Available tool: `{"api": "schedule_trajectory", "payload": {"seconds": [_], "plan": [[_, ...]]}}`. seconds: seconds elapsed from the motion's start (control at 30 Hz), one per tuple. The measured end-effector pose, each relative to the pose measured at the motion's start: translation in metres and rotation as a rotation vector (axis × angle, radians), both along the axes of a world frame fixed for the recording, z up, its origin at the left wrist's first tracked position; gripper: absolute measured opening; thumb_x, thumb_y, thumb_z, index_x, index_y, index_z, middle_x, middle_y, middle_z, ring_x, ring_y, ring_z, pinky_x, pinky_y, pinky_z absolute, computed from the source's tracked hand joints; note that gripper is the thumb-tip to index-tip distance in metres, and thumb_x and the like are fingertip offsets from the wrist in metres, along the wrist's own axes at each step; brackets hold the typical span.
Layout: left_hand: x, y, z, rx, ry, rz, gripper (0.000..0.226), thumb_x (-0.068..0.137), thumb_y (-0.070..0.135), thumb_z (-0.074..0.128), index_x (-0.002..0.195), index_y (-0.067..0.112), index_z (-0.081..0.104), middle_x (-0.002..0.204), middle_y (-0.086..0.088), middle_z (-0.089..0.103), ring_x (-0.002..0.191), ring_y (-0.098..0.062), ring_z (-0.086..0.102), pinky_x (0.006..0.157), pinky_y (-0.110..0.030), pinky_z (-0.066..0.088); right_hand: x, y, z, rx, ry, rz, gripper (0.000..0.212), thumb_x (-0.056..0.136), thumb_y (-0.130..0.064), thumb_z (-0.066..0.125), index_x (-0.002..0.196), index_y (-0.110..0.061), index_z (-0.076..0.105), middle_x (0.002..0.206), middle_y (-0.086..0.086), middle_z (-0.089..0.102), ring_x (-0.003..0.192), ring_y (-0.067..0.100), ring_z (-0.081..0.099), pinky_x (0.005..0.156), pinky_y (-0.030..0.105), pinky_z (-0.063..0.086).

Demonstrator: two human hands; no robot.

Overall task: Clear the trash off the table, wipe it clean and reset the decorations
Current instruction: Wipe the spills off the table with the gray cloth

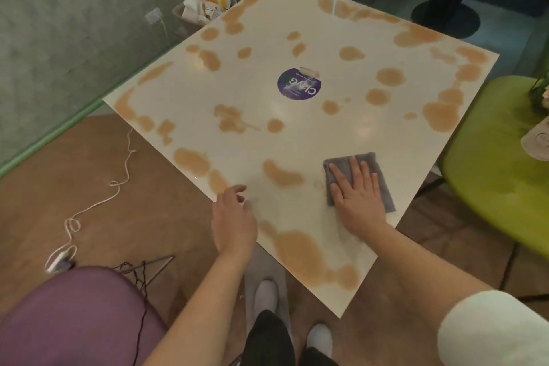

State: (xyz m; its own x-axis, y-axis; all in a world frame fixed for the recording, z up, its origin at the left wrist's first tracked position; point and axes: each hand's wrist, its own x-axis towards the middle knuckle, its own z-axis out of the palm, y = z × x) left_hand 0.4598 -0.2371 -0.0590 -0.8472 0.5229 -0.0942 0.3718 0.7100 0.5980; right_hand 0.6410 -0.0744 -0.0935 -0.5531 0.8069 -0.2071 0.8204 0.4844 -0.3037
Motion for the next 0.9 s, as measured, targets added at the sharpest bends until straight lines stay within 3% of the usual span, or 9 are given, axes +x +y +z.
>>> {"api": "schedule_trajectory", "payload": {"seconds": [0.13,0.27,0.33,0.43,0.53,0.63,0.77,0.9], "plan": [[0.009,-0.014,-0.008,0.009,-0.155,0.236,0.042,0.093,0.017,0.059,0.131,0.016,0.042,0.130,-0.007,0.039,0.124,-0.024,0.040,0.092,-0.039,0.041,0.012,-0.036,-0.003,-0.008,0.035,0.254,0.057,0.095,-0.055,0.003,0.151,-0.049,0.009,0.161,-0.013,-0.011,0.148,0.011,-0.016,0.120,0.035,-0.013],[0.014,-0.017,-0.007,0.002,-0.313,0.334,0.061,0.094,0.018,0.059,0.146,0.014,0.027,0.143,-0.009,0.031,0.130,-0.029,0.038,0.096,-0.040,0.037,0.029,-0.012,-0.003,0.024,0.020,0.210,0.057,0.096,-0.054,0.003,0.152,-0.046,0.012,0.163,-0.010,-0.003,0.149,0.010,-0.012,0.119,0.032,-0.013],[0.013,-0.018,-0.009,-0.120,-0.298,0.293,0.061,0.096,0.027,0.057,0.148,0.016,0.026,0.142,-0.007,0.034,0.127,-0.030,0.044,0.088,-0.040,0.039,0.020,-0.006,-0.002,0.021,0.001,0.099,0.052,0.101,-0.049,0.009,0.152,-0.045,0.008,0.164,-0.007,-0.005,0.149,0.014,-0.012,0.119,0.032,-0.015],[0.003,-0.019,-0.011,-0.242,-0.336,0.262,0.048,0.094,0.035,0.057,0.134,0.013,0.042,0.135,-0.009,0.041,0.120,-0.032,0.052,0.088,-0.042,0.042,0.004,-0.035,-0.002,0.013,0.023,0.122,0.051,0.101,-0.048,0.013,0.152,-0.045,0.007,0.163,-0.006,-0.008,0.149,0.016,-0.014,0.119,0.036,-0.015],[-0.013,-0.021,-0.013,-0.199,-0.472,0.253,0.053,0.089,0.032,0.065,0.133,0.013,0.043,0.137,-0.006,0.048,0.120,-0.029,0.054,0.097,-0.040,0.043,0.021,-0.059,-0.002,-0.012,0.029,0.295,0.055,0.096,-0.059,0.007,0.151,-0.049,0.009,0.161,-0.014,-0.012,0.147,0.008,-0.021,0.120,0.035,-0.014],[-0.019,-0.021,-0.013,-0.124,-0.568,0.274,0.068,0.089,0.027,0.067,0.143,0.013,0.029,0.137,-0.002,0.053,0.115,-0.027,0.059,0.099,-0.038,0.044,0.040,-0.038,-0.001,-0.001,0.015,0.283,0.057,0.095,-0.064,0.005,0.150,-0.050,0.008,0.162,-0.014,-0.010,0.146,0.006,-0.021,0.120,0.033,-0.014],[-0.011,-0.018,-0.018,-0.183,-0.487,0.285,0.048,0.093,0.029,0.060,0.133,0.016,0.038,0.128,-0.004,0.060,0.111,-0.028,0.062,0.095,-0.039,0.045,0.032,-0.037,0.002,0.007,0.003,0.106,0.054,0.100,-0.059,0.015,0.152,-0.048,0.005,0.163,-0.010,-0.011,0.148,0.011,-0.019,0.119,0.034,-0.015],[-0.007,-0.022,-0.023,-0.165,-0.447,0.261,0.032,0.093,0.031,0.057,0.122,0.021,0.048,0.119,-0.002,0.064,0.105,-0.027,0.063,0.095,-0.043,0.048,0.037,-0.067,-0.003,0.008,0.030,0.250,0.052,0.099,-0.060,0.012,0.150,-0.051,0.007,0.161,-0.014,-0.013,0.147,0.009,-0.021,0.119,0.032,-0.016]]}}
